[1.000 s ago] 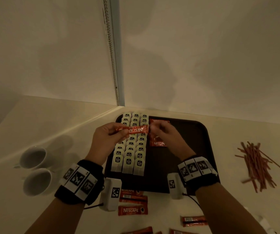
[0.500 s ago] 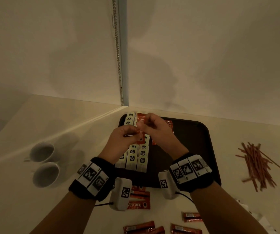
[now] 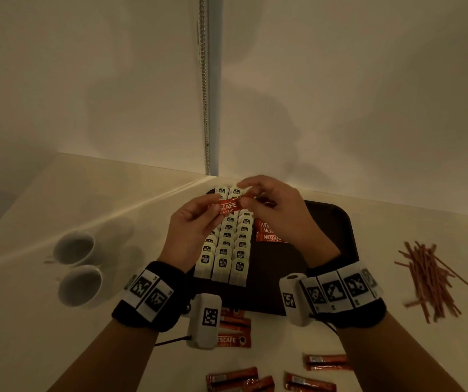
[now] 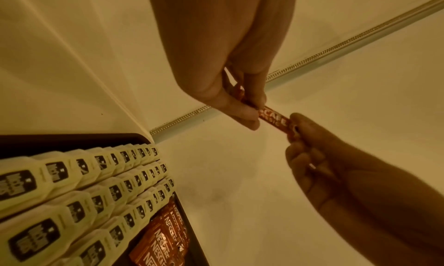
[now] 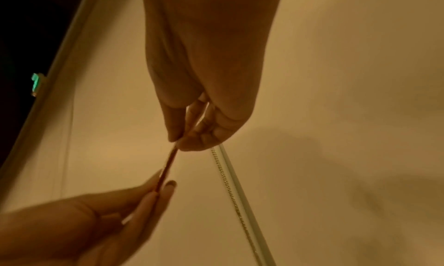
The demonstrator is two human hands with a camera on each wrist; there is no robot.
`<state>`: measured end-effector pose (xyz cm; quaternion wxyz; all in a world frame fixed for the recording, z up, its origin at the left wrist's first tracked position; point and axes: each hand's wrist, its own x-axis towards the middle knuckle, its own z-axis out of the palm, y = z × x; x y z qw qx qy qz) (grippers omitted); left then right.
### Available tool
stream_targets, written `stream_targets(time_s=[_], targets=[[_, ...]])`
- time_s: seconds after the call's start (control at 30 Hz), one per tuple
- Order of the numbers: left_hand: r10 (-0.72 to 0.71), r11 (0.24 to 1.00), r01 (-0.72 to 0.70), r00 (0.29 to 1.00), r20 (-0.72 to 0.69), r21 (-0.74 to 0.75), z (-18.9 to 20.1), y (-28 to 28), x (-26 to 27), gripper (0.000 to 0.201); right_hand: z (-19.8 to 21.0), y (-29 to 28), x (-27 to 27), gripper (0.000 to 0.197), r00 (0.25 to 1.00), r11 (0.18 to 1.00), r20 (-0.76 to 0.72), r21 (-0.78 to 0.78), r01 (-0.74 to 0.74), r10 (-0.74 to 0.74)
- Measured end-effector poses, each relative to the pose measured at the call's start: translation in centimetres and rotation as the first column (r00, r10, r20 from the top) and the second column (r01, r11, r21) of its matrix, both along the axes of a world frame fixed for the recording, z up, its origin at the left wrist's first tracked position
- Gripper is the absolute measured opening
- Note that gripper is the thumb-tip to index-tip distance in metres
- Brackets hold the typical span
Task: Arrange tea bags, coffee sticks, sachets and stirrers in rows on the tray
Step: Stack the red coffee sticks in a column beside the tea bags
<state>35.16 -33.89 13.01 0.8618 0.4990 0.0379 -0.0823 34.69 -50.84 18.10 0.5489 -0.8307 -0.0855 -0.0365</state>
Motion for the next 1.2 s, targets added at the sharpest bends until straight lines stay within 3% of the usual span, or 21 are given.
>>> stream_targets(time_s=[0.13,0.37,0.47,0.6,0.7,0.83,0.97,1.07,1.2], targets=[[-0.049,0.999,0.050,0.998,0.027,-0.007,0.2,-0.8,-0.4,0.032,1.5,0.4,-0.3,0.011,0.999,0.999,0.050,-0.030,0.017,-0.016],[-0.046,0.998,0.041,0.994,0.099,0.051,0.5,-0.6,-0.4,0.028,2.4,-0.5,-0.3,0.008,0.999,0.999,-0.034,0.039,0.019,-0.017],[-0.052,0.997,0.046,0.994,0.095,0.058,0.5,-0.6,-0.3,0.026,2.3,-0.9,-0.2,0.016,0.997,0.997,-0.076,0.078,0.016,-0.010],[-0.064,0.988,0.048,0.992,0.106,0.146,0.3,-0.4,-0.1,0.023,2.2,-2.1,0.1,0.015,0.994,0.987,-0.060,-0.125,-0.099,0.092],[-0.111,0.968,0.077,0.985,0.131,0.238,0.7,-0.4,-0.1,0.028,1.8,-3.1,0.4,0.015,0.990,0.976,-0.099,-0.183,-0.116,0.100],[-0.223,0.907,0.165,0.969,0.110,0.388,1.4,0.7,-0.5,0.044,-0.9,-5.6,1.2,0.016,0.991,0.983,-0.128,-0.180,0.018,-0.041],[-0.246,0.827,0.199,0.969,0.021,0.526,0.3,4.3,-2.5,0.025,-6.1,-9.4,1.3,0.009,0.956,0.955,-0.198,-0.249,0.163,-0.215],[-0.173,0.768,0.178,0.983,-0.068,0.615,-2.1,7.9,-4.8,0.017,-10.3,-11.1,0.5,0.012,0.909,0.927,-0.319,-0.344,0.152,-0.267],[-0.025,0.758,0.162,0.975,-0.221,0.632,-5.5,12.1,-7.7,0.018,-14.2,-11.5,-0.5,0.015,0.837,0.936,-0.487,-0.343,0.081,-0.250]])
